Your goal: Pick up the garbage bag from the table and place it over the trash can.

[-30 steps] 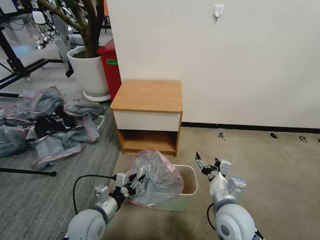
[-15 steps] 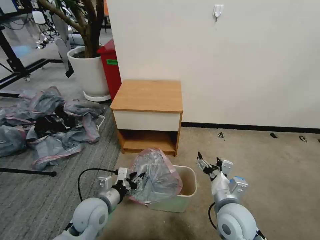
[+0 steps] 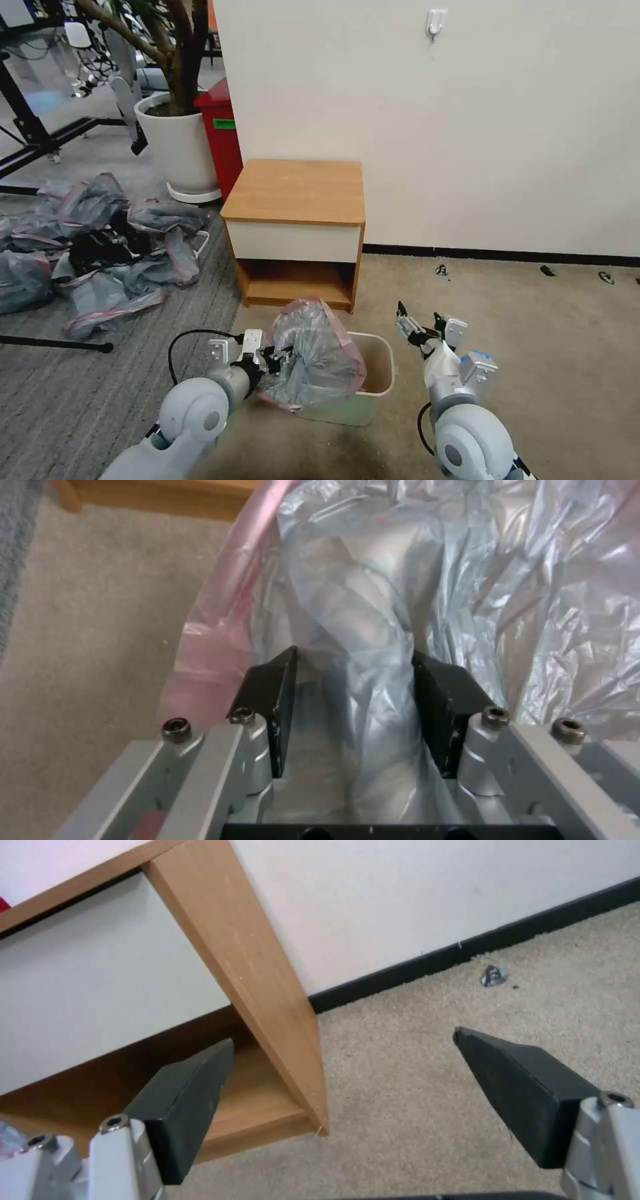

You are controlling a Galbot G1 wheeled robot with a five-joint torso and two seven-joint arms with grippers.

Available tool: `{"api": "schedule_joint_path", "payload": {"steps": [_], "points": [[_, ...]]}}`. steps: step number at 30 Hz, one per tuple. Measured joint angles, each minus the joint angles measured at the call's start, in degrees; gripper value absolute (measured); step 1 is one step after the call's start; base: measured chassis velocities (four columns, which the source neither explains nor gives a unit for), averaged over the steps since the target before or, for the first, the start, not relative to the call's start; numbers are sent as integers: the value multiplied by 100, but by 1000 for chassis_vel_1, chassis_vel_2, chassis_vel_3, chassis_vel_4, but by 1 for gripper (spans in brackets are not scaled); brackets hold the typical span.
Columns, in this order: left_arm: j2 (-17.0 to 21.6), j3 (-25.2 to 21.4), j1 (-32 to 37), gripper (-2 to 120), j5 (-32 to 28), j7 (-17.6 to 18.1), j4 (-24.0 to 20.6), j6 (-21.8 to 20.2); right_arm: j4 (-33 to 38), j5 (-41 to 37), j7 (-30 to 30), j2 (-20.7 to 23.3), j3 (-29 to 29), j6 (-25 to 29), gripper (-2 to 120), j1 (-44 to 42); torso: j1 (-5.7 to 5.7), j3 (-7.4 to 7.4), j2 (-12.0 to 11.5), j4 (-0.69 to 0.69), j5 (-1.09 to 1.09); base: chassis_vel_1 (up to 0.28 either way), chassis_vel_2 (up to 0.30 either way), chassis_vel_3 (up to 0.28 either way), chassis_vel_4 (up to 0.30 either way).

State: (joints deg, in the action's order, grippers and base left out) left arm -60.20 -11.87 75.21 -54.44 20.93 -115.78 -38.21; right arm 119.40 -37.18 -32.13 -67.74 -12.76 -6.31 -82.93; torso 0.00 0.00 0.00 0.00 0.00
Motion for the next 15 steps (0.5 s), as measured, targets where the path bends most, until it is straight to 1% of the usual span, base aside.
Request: {"api": "schedule_joint_path", "payload": {"steps": [10, 12, 15], "points": [[-9, 141, -134, 41, -217, 194, 106, -38, -82, 0, 1, -25, -11, 26, 87, 11, 0, 0, 0, 0, 0, 0, 0, 0, 0], [-23, 213, -212, 41, -347, 328, 156, -47, -117, 0, 3, -46, -9, 34, 86, 22, 0, 0, 0, 0, 0, 0, 0, 0, 0], [-44, 250, -253, 36, -386, 392, 200, -55, -146, 2, 4, -56, -9, 50, 86, 20, 0, 0, 0, 0, 0, 0, 0, 0, 0]]}}
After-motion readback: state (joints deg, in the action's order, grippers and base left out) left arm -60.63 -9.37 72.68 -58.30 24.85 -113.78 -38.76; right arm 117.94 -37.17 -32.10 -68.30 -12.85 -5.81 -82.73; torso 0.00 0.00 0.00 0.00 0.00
